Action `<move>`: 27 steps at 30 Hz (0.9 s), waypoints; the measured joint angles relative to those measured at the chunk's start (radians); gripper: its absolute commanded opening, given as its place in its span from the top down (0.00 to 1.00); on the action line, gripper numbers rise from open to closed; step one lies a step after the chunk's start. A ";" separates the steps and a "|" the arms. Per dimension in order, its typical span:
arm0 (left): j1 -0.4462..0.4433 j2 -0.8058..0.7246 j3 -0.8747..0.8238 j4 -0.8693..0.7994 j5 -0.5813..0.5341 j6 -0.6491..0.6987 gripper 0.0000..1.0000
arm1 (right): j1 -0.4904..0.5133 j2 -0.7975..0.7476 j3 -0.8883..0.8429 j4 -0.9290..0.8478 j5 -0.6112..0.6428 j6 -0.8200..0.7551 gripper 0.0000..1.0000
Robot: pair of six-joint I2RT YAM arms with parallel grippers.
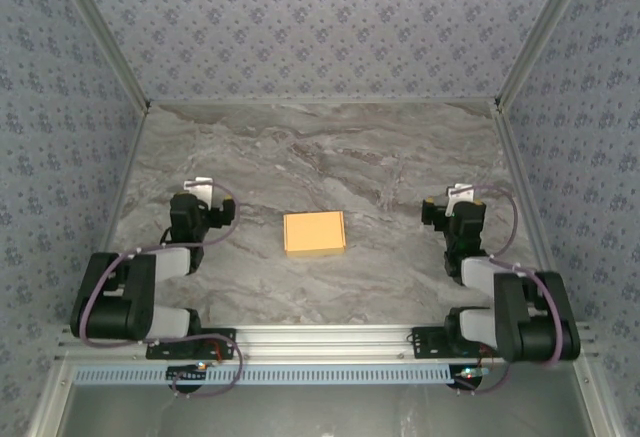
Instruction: Fold the paper box
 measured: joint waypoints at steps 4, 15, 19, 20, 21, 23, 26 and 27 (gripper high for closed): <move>0.055 0.122 0.000 0.130 0.046 -0.012 0.01 | -0.020 0.180 0.017 0.162 -0.018 0.008 0.00; 0.074 0.137 0.084 0.099 0.071 -0.047 0.01 | -0.028 0.236 0.138 0.152 -0.017 0.023 0.00; 0.074 0.137 0.084 0.082 0.068 -0.053 0.01 | -0.028 0.236 0.138 0.133 -0.017 0.023 0.00; 0.074 0.137 0.084 0.082 0.067 -0.053 0.01 | -0.028 0.236 0.138 0.128 -0.018 0.023 0.00; 0.074 0.137 0.084 0.082 0.064 -0.055 0.01 | -0.029 0.236 0.138 0.120 -0.023 0.022 0.00; 0.074 0.137 0.084 0.082 0.063 -0.057 0.01 | -0.031 0.236 0.143 0.099 -0.053 0.021 0.00; 0.074 0.137 0.084 0.079 0.063 -0.057 0.01 | -0.041 0.236 0.157 0.077 -0.102 0.018 0.00; 0.074 0.137 0.084 0.078 0.063 -0.058 0.01 | -0.044 0.236 0.160 0.075 -0.114 0.017 0.00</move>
